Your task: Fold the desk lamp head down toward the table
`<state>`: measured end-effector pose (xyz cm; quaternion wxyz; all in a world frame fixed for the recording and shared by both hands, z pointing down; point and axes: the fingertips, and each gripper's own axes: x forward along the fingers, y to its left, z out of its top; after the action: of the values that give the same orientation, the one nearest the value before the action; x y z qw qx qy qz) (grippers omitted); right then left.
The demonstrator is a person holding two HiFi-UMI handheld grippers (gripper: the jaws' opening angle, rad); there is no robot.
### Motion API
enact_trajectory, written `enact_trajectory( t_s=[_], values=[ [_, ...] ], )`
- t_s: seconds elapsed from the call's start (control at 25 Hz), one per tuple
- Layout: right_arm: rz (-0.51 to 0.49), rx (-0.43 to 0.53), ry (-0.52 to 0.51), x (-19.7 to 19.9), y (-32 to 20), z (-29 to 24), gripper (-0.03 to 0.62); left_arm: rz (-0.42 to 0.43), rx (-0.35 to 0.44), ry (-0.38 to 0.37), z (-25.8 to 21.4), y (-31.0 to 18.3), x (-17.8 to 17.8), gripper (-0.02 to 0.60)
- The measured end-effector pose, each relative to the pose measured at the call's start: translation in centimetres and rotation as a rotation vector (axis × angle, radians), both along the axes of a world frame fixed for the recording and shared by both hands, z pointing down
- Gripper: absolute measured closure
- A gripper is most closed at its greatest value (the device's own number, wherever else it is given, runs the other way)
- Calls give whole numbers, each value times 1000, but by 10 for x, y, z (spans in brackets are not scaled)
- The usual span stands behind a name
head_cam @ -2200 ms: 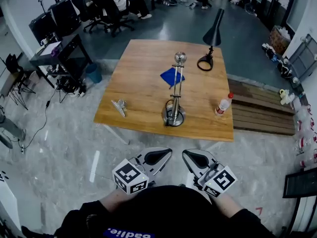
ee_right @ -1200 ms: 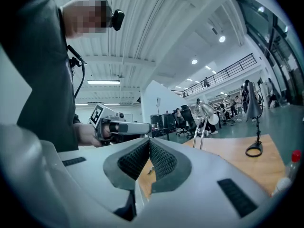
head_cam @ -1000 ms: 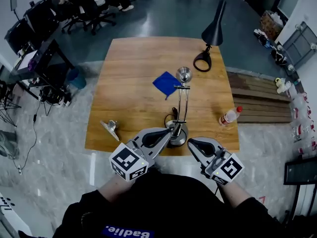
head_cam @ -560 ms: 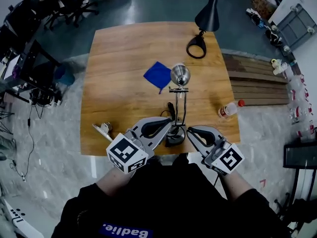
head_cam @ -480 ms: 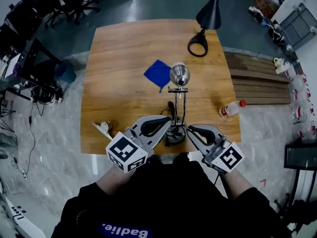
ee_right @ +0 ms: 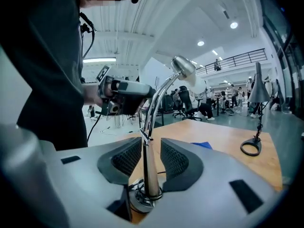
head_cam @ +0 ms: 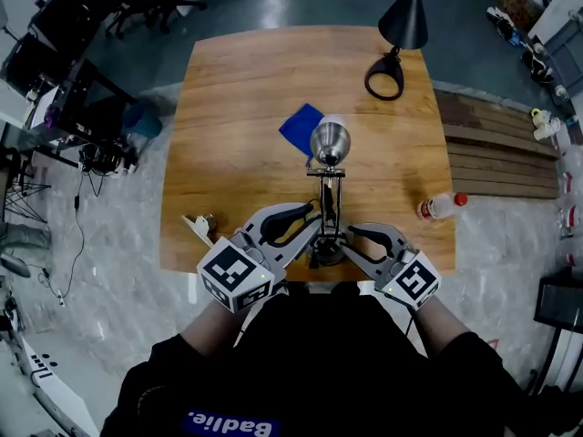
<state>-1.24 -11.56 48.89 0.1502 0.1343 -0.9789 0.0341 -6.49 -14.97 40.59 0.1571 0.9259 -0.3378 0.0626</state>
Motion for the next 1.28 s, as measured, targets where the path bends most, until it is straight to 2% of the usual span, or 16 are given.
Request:
enact_trajectory(
  t_s=[0.2,0.32,0.56,0.88,1.12,1.28],
  values=[
    [-25,-20,15,-13,1,19,480,-16,-6,11,-7,-12,2,506],
    [-66,31,55,-22,3,33,480,0,-16,16,-6,-16,4,506],
    [-87,49,65,-33,-2,49,480,41,-71,56,-2,-26,14,506],
    [-86,97,76,-36,-2,50,482,53,-160,135,-1,-28,15,523],
    [-86,160,91,-36,-1,51,482,66,-183,128,1,-29,16,525],
    [-76,167,97,-37,-1,50,482,75,-216,129,2,-30,17,525]
  ],
)
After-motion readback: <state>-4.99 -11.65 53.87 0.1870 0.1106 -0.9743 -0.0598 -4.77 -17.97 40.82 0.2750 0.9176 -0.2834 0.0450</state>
